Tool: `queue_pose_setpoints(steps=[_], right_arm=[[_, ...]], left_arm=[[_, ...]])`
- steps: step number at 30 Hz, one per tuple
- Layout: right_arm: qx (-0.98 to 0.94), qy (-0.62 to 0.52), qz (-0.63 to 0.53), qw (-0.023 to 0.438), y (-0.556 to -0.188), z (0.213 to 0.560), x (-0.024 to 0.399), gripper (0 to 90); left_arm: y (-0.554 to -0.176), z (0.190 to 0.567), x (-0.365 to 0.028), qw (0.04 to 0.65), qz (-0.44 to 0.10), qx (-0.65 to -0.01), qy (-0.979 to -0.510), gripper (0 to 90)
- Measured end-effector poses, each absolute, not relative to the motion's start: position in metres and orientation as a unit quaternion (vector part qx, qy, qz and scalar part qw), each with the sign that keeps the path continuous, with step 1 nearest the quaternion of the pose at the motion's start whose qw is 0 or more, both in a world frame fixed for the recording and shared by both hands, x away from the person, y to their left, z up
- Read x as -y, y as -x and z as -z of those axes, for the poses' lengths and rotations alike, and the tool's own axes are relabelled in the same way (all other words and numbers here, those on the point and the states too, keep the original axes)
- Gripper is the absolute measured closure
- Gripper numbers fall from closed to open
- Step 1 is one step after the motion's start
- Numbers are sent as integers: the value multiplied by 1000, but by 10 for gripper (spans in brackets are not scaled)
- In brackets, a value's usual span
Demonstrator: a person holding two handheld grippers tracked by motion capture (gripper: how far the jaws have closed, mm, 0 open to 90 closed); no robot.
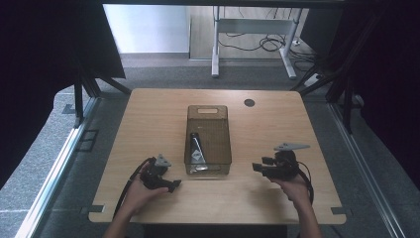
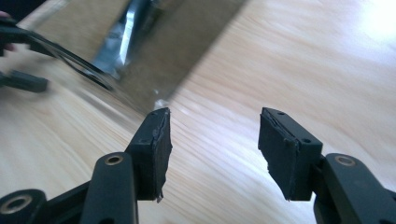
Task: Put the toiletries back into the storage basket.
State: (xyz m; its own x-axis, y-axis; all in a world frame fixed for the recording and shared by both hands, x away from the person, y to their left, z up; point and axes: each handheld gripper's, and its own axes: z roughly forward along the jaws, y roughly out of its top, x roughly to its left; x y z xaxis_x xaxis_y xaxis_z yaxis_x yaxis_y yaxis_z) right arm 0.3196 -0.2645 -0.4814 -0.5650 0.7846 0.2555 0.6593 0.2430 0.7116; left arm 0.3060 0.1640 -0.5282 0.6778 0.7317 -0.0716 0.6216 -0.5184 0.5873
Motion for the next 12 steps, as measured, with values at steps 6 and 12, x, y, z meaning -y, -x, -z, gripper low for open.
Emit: queue_pose_setpoints(steps=[6, 12], right_arm=[[-772, -468, -421, 86, -313, 499, 280, 442], [-774, -468, -410, 116, -310, 503, 282, 406]], left_arm=[[-306, 526, -164, 297, -97, -386, -868, 237], [-306, 526, -163, 298, -97, -384, -869, 237]])
